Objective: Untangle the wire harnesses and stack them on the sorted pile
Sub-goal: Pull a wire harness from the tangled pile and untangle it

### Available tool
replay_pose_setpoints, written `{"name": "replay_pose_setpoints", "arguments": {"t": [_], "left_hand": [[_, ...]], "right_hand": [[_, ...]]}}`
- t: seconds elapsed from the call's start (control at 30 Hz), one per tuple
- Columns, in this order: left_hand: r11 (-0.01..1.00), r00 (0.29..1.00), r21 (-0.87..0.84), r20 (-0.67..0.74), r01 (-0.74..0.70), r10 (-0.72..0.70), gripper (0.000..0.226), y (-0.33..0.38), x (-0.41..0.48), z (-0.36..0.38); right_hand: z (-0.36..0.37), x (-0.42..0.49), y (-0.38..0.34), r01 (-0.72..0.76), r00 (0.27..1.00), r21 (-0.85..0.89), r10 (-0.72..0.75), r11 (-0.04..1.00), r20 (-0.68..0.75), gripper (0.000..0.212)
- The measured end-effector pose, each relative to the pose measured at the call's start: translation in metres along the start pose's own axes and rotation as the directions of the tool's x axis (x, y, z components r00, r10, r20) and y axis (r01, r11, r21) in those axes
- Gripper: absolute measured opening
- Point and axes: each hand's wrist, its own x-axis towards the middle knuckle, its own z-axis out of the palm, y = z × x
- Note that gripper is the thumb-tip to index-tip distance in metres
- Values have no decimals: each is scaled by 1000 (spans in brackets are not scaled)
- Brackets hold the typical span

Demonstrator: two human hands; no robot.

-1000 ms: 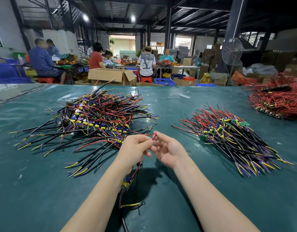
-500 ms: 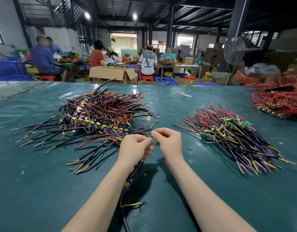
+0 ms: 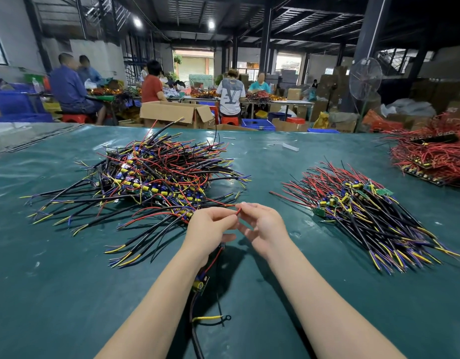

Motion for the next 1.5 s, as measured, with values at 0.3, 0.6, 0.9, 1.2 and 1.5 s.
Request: {"name": "replay_pose_setpoints", "arguments": {"t": [0.3,0.6,0.9,1.2,1.5], "left_hand": [[1000,997,0,-74,-9,9,23,-5,0,-3],[988,998,146,-40,-50,56,13,-1,1,5],[983,995,160,-31,-87,93,11,1,2,-1],[992,994,71,-26,-104,106,12,-1,0,2],[999,996,36,81,-34,31,20,2,-2,6]], "right_hand": [[2,-5,9,-229,973,79,231,970,-18,20],[0,-1,2,94,965,-99,-115,991,-236,24],[3,0,6,160,971,-252,-198,954,-134,25],[1,3,9,251,947,-230,-287,940,-142,28],[-1,3,-3,126,976,-22,-128,992,-177,28]]}}
